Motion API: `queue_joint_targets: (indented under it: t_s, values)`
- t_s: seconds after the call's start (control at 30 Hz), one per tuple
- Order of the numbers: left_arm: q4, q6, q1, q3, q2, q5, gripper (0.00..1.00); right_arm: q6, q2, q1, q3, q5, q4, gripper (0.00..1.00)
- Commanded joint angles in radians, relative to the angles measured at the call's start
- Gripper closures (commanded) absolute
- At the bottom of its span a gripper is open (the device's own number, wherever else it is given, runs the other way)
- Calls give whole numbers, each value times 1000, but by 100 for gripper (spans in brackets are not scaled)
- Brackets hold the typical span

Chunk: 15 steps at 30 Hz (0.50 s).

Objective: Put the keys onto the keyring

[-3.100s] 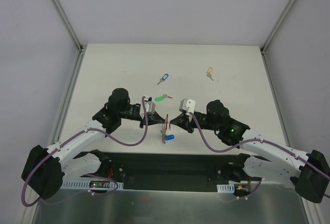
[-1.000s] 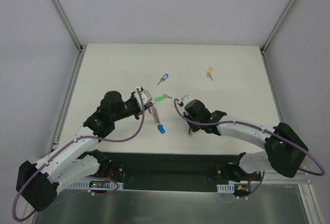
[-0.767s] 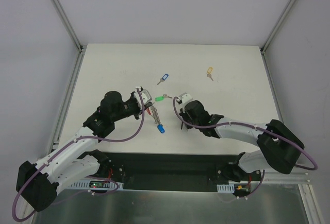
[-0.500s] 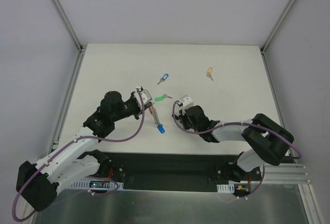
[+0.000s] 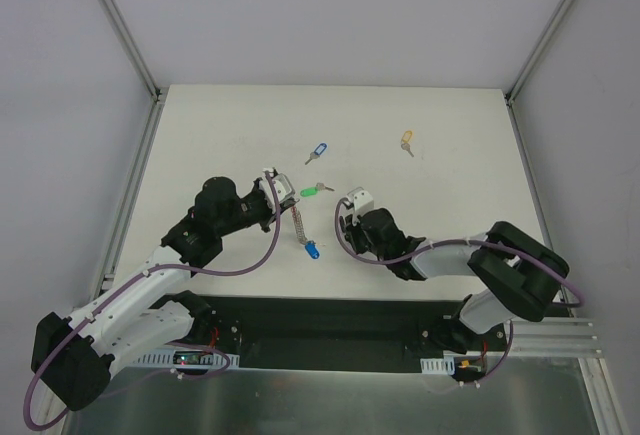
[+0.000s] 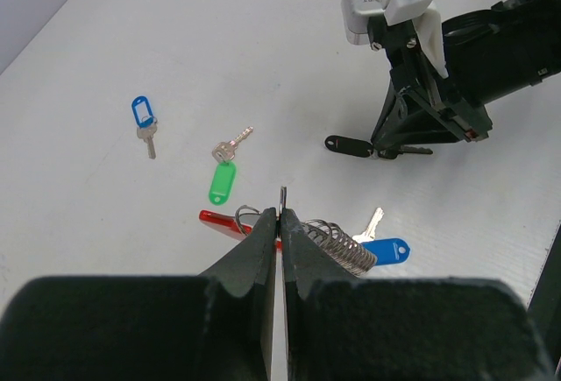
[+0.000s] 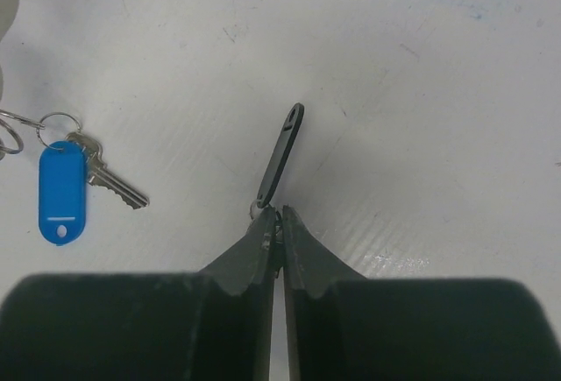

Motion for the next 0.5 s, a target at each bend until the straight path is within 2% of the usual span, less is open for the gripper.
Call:
queue_joint_targets:
  t_s: [0.0,0.1,0.23,0.47]
  values:
    - [36,-5,-12,39,-8,-1,100,39,-61,6,43,25,-45,91]
    - [36,-3,-12,41,-14,-5,100,27,-98,28,62,87,-114,98]
    - [36,-6,-12,41,-16,-2,100,-19,-104,72,120,198,-274,99]
    - [36,-3,-12,41,-16,-1,100,-13,-63,89,148,195,-292,99]
